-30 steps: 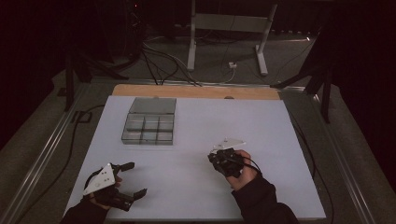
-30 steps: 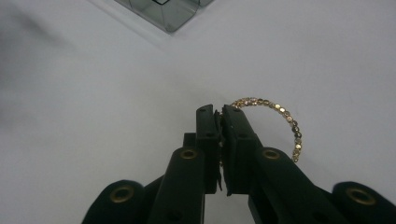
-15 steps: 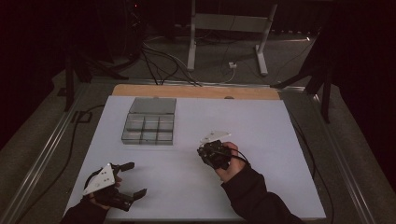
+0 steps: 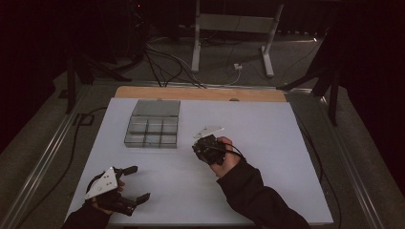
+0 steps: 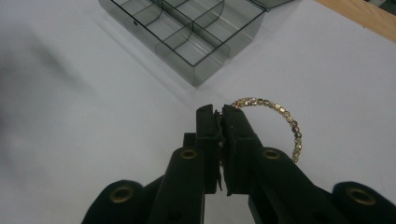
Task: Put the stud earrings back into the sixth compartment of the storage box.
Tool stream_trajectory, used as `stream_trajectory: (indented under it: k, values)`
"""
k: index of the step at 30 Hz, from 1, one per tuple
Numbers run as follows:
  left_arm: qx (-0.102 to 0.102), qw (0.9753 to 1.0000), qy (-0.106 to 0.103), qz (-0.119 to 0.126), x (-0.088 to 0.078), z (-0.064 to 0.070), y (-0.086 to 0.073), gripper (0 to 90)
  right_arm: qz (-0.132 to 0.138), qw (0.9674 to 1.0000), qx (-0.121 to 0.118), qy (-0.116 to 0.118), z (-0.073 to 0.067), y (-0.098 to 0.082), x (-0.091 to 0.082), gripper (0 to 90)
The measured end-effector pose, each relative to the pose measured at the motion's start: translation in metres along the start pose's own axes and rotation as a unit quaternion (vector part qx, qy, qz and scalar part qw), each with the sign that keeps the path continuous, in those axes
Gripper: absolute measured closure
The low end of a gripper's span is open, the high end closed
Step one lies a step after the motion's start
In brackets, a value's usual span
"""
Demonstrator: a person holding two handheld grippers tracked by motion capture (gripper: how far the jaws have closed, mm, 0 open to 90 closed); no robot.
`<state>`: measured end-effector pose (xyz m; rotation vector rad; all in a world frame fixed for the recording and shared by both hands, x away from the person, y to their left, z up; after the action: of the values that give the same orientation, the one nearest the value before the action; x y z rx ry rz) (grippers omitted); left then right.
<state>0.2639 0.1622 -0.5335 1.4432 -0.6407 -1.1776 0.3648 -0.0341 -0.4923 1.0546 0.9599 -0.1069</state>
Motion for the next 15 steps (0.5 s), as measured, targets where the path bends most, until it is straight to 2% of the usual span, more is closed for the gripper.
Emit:
stream_trajectory:
  k: [15]
  values:
    - [-0.002,1.0000,-0.002,0.001,0.000,0.000,0.000,0.4,-0.001,0.9999,-0.010,0.005,-0.009,0.020,0.012,85.6]
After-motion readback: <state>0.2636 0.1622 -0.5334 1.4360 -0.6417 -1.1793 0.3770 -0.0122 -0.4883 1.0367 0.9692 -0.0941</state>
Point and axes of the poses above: each handheld gripper's, and its own axes: x roughly forward along the jaws, y roughly out of its top, z roughly to its right, the point moved 9 cm from there along x, roughly forward along the jaws, and after that the axes turned 9 degrees about -y, right-handed, at the moved point
